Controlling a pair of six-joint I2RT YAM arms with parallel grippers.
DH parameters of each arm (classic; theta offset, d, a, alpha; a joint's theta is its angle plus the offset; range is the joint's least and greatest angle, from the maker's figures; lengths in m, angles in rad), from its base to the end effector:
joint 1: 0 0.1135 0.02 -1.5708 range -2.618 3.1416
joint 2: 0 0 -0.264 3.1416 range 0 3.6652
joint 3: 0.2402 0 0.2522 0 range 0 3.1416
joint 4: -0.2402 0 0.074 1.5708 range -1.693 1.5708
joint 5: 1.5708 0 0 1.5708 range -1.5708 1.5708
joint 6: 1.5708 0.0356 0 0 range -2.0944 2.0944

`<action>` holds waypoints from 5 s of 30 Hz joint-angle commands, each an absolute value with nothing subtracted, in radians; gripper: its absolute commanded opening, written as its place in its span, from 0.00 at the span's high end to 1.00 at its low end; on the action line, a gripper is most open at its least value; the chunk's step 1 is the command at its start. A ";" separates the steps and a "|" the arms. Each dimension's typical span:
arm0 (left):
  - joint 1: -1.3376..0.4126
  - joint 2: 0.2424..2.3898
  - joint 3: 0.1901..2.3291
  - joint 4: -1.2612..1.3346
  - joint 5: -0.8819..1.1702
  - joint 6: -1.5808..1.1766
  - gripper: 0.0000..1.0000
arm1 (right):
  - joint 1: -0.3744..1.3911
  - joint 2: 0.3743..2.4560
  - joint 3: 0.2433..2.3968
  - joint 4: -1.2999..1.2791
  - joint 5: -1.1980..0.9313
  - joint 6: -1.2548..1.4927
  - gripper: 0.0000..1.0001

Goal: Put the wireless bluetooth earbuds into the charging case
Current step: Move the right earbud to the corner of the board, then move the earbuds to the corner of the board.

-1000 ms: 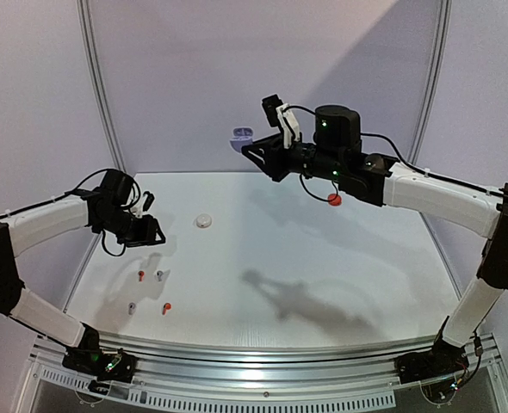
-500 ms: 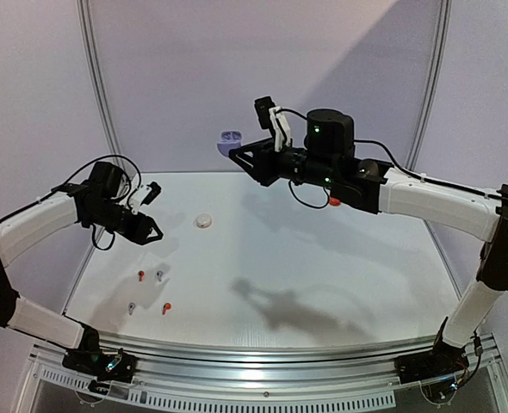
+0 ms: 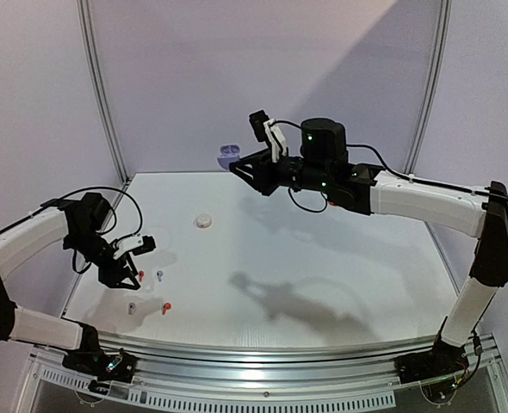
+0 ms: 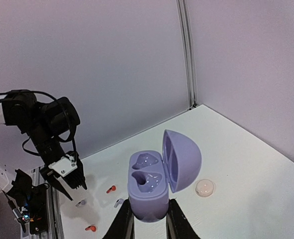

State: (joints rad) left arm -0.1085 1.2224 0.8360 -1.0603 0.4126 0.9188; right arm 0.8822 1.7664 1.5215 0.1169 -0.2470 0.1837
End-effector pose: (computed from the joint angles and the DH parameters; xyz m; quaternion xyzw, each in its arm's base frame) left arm 0.1899 -0.0350 0.2191 0.4911 0.8446 -0.1640 0.1364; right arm 0.2673 0.3384 0.3574 -0.3314 0.6723 0.4127 0.5175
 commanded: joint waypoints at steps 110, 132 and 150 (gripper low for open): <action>-0.029 1.300 0.714 -0.992 0.099 1.321 0.45 | 0.881 1.381 1.020 0.262 -0.055 0.189 0.94; -0.162 1.373 0.592 -0.913 0.148 1.244 0.78 | 0.882 1.356 1.012 0.220 -0.026 0.198 0.93; -0.234 1.419 0.658 -1.017 0.202 1.212 0.64 | 0.881 1.353 1.009 0.206 -0.020 0.205 0.93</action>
State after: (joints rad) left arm -0.2184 1.4021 0.6476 -1.0027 0.1776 1.2388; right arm 0.8871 1.3701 0.9951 0.2245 -0.0353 0.2005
